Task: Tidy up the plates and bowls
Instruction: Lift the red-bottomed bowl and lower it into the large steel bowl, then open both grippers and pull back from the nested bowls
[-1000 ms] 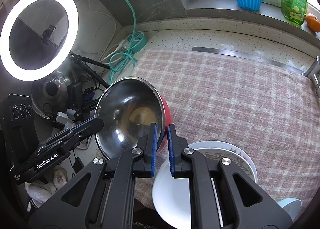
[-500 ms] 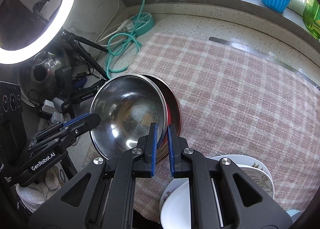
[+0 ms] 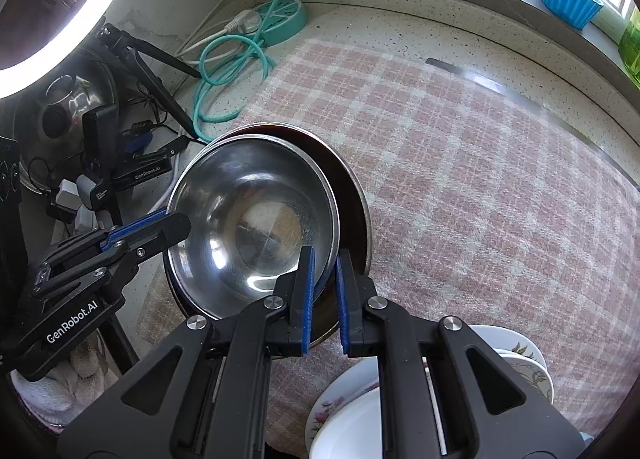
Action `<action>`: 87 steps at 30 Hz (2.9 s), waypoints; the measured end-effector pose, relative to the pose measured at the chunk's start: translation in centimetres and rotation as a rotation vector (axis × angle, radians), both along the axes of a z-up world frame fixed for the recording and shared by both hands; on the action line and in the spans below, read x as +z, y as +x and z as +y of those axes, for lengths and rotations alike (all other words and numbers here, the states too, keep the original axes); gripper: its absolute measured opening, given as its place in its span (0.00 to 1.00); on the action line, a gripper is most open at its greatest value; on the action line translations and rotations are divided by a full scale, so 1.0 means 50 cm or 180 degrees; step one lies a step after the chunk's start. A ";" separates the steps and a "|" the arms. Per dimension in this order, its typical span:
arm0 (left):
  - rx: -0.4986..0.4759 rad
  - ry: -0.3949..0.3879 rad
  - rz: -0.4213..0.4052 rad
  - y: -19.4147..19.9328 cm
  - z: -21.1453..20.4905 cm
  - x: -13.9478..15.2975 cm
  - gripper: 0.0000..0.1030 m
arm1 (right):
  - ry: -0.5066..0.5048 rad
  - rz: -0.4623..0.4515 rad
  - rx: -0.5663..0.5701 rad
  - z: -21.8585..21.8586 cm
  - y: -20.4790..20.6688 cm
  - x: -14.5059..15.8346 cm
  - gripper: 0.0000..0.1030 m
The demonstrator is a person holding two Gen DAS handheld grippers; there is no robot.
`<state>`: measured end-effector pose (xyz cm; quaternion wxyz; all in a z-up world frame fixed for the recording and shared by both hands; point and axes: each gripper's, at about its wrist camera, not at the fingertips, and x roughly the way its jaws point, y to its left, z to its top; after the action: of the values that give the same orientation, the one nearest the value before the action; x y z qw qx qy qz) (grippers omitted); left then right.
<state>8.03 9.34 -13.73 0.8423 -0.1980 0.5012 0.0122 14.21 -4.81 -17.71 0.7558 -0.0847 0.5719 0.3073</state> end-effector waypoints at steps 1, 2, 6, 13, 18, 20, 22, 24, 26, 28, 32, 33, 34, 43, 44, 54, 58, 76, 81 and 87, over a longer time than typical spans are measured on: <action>-0.0005 0.0010 -0.0001 0.001 0.000 0.000 0.09 | -0.0009 -0.0005 0.0006 0.001 0.000 0.000 0.12; -0.0009 0.0012 0.0001 0.002 0.000 0.000 0.09 | -0.0018 -0.0008 0.0012 0.003 0.000 0.000 0.12; -0.0019 0.0005 0.0024 0.007 0.000 -0.001 0.09 | -0.0034 -0.0014 0.0014 0.004 0.002 -0.001 0.13; -0.0036 0.0036 0.0079 0.011 -0.004 -0.012 0.09 | -0.0074 -0.0034 0.0052 0.006 0.001 -0.006 0.15; -0.0040 0.0065 0.0086 0.012 -0.008 -0.014 0.09 | -0.0096 -0.0154 0.0087 0.011 -0.003 -0.006 0.15; -0.0036 0.0074 0.0089 0.013 -0.007 -0.014 0.09 | -0.0125 -0.0187 0.0097 0.014 -0.004 -0.008 0.15; -0.0045 0.0081 0.0100 0.016 -0.008 -0.015 0.10 | -0.0159 -0.0239 0.0120 0.018 -0.007 -0.008 0.15; -0.0062 0.0085 0.0102 0.018 -0.008 -0.016 0.14 | -0.0192 -0.0291 0.0146 0.022 -0.010 -0.007 0.15; -0.0076 0.0100 0.0104 0.019 -0.011 -0.015 0.16 | -0.0226 -0.0323 0.0159 0.025 -0.012 -0.006 0.15; -0.0068 0.0110 0.0112 0.019 -0.013 -0.015 0.17 | -0.0238 -0.0329 0.0169 0.026 -0.013 -0.006 0.17; -0.0080 0.0087 0.0103 0.018 -0.015 -0.013 0.21 | -0.0182 -0.0348 0.0194 0.025 -0.017 -0.002 0.35; -0.0087 0.0084 0.0100 0.018 -0.016 -0.012 0.22 | -0.0174 -0.0355 0.0198 0.026 -0.019 0.000 0.38; -0.0089 0.0076 0.0097 0.018 -0.016 -0.011 0.24 | -0.0170 -0.0368 0.0200 0.026 -0.020 0.002 0.40; -0.0076 0.0056 0.0027 0.011 -0.013 0.003 0.25 | -0.0069 -0.0358 0.0169 0.015 -0.025 0.020 0.43; -0.0078 0.0050 0.0017 0.010 -0.014 0.006 0.25 | -0.0051 -0.0355 0.0162 0.013 -0.026 0.023 0.45; -0.0110 0.0026 -0.0104 0.002 -0.028 0.039 0.25 | 0.0083 -0.0468 0.0022 -0.036 -0.030 0.074 0.62; -0.0133 -0.0003 -0.0154 -0.004 -0.036 0.054 0.25 | 0.0156 -0.0460 -0.0079 -0.072 -0.029 0.095 0.65; -0.0515 -0.0154 -0.0324 -0.023 -0.164 0.116 0.60 | 0.0430 -0.0547 -0.0593 -0.336 -0.070 0.187 0.87; -0.0720 -0.0152 -0.0341 -0.026 -0.227 0.122 0.60 | 0.0498 -0.0581 -0.0860 -0.436 -0.087 0.200 0.87; -0.0969 -0.0187 -0.0363 -0.032 -0.308 0.126 0.60 | 0.0516 -0.0603 -0.1208 -0.554 -0.115 0.191 0.87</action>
<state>6.43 -6.07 -7.40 0.8554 -0.1446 0.4769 -0.1414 8.46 -32.49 -8.17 0.8547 0.0570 0.4776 0.1952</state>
